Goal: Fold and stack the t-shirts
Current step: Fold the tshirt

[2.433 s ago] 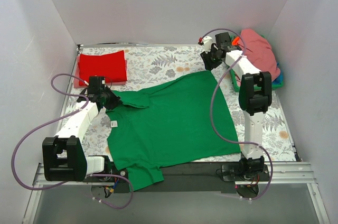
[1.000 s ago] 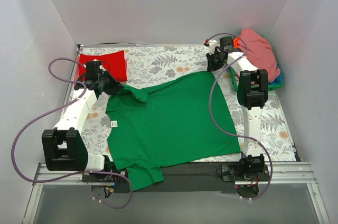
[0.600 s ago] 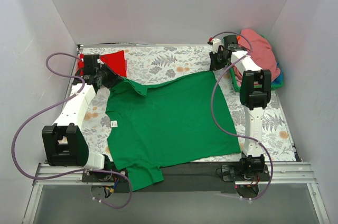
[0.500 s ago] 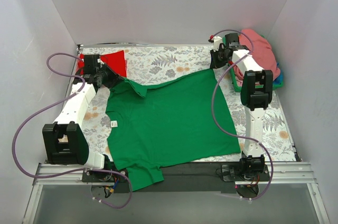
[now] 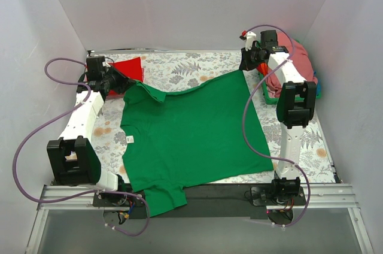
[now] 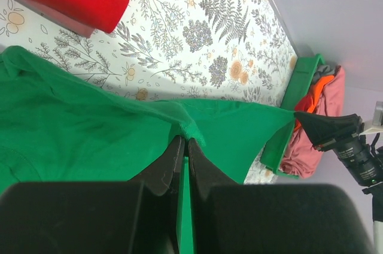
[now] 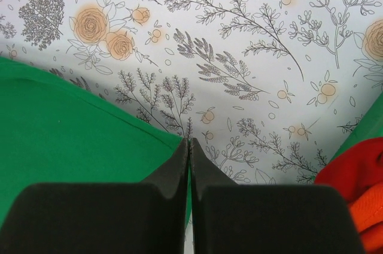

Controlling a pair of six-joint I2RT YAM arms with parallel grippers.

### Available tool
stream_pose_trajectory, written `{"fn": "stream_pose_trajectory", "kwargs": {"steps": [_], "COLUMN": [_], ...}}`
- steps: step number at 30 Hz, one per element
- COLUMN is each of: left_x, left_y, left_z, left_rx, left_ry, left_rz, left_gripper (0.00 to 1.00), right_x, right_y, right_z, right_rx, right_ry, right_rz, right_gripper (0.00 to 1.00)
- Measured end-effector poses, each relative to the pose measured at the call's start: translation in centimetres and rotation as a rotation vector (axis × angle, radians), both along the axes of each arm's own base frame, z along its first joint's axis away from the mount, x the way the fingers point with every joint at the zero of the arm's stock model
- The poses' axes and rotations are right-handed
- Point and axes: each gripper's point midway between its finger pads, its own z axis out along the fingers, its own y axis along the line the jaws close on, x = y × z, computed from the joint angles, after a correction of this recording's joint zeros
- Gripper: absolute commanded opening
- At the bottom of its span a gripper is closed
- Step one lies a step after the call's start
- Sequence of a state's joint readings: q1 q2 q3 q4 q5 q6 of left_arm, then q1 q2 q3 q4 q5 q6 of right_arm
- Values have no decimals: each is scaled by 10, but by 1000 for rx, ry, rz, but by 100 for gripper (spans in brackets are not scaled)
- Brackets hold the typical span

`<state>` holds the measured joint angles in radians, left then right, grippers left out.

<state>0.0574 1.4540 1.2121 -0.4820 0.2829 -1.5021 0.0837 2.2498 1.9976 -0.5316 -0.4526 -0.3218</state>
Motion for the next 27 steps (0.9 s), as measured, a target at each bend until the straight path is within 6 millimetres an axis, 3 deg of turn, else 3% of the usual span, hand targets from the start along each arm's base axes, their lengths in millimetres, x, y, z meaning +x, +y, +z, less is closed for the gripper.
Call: {"fn": "stream_pose_trajectory", "kwargs": {"steps": [7, 16, 21, 27], "left_x": [4, 7, -7, -34], "left_y": [9, 8, 6, 3], "left_z": [1, -10, -15, -5], "left_rx": [-28, -50, -57, -59], "left_ry": [-6, 14, 34, 22], "left_rz": [23, 14, 6, -1], "left_gripper": [0, 0, 0, 0], "right_x": [-7, -34, -49, -67], "right_y": [-2, -8, -14, -19], "right_z": [3, -1, 1, 0], "right_rx": [12, 9, 4, -6], "right_ry": [3, 33, 36, 45], "right_rz": [8, 32, 39, 49], "right_gripper": [1, 1, 1, 1]}}
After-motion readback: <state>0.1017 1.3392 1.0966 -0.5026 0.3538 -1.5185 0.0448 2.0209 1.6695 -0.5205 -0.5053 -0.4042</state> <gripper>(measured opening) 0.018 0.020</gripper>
